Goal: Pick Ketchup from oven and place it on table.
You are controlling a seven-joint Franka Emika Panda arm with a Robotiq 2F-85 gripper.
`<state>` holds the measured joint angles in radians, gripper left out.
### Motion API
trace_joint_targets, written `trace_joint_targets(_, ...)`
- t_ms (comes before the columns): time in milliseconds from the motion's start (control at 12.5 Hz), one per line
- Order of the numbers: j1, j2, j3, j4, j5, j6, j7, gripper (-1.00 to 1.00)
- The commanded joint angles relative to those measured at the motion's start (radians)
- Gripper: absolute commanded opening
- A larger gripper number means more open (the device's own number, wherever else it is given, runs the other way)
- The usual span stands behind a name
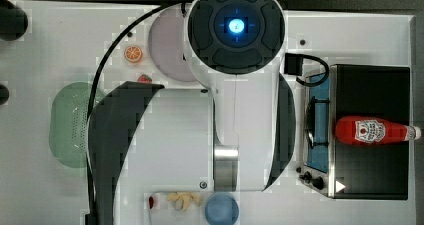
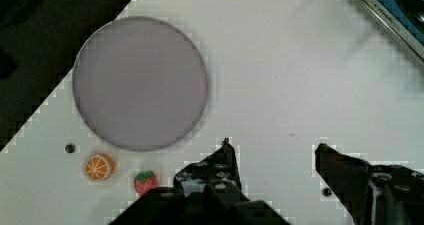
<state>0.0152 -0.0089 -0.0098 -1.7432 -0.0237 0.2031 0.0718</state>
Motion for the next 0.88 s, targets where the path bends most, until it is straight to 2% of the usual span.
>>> trace_joint_targets(80, -0.028, -0.321, -0.055, -0.204, -0.022, -0.139, -0.137, 0.85)
trace_joint_targets(160, -0.032, -0.312, -0.069, -0.204, -0.024, -0.136, -0.137, 1.00)
trace_joint_targets(480, -0.058, -0.266, -0.162, -0.202, -0.025, -0.058, -0.137, 1.00)
trace_joint_targets(880, -0.080, -0.174, -0.347, -0.201, -0.025, 0.099, -0.143, 1.00)
